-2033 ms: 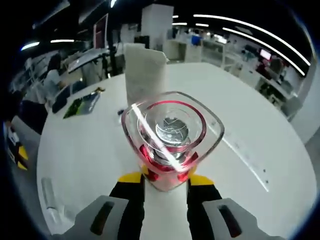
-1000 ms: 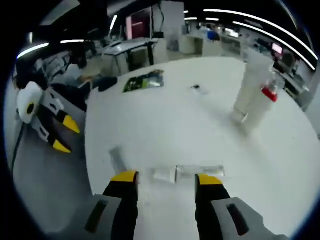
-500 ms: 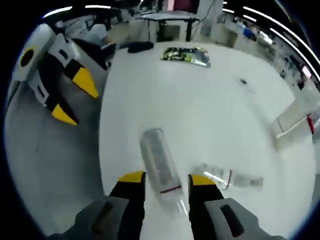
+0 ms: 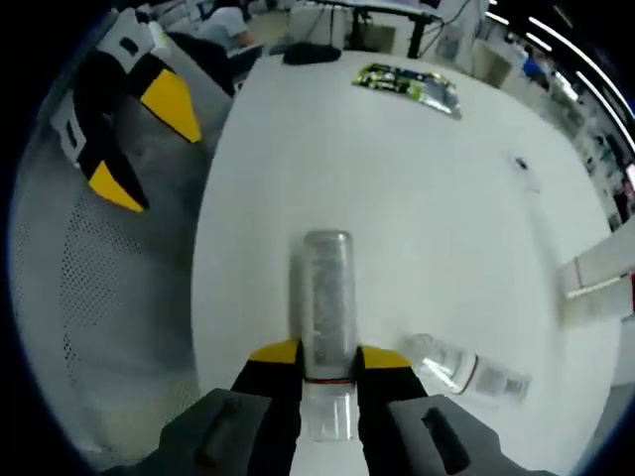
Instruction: Arrange the skincare products in the storage area until every visible bottle or jar stands upright without overlapping.
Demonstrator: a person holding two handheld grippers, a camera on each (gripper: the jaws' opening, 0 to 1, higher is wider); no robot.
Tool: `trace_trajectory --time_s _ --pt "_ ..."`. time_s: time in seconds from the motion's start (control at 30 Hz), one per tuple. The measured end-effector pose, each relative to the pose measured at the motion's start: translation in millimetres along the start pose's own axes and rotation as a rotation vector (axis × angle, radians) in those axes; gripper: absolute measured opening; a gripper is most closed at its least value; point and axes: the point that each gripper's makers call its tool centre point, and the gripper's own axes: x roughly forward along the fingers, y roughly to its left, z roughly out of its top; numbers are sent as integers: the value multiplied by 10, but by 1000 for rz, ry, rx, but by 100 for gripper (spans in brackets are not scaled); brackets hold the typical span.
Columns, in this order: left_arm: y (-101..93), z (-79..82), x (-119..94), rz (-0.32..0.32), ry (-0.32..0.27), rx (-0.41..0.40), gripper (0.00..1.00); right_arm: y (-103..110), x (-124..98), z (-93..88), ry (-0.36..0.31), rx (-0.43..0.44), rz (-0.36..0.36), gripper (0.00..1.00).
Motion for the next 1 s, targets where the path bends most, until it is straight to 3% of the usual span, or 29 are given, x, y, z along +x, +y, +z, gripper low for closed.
trace_trajectory --time_s 0.23,0.53,0.67,0.8,1.0 --pt "70 111 -57 45 -56 -2 37 173 -273 386 -63 -260 -97 15" --pt "134 366 -186 73 -200 -78 38 262 -684 595 -50 -496 -241 15" --pt "133 384 -189 80 -209 -72 39 267 -827 692 -37 -588 -325 15" --pt "129 433 -205 81 -234 -78 42 355 -869 745 -52 -610 -345 15" --pt "154 417 -201 97 -227 -70 41 455 -849 794 -4 -733 -347 15"
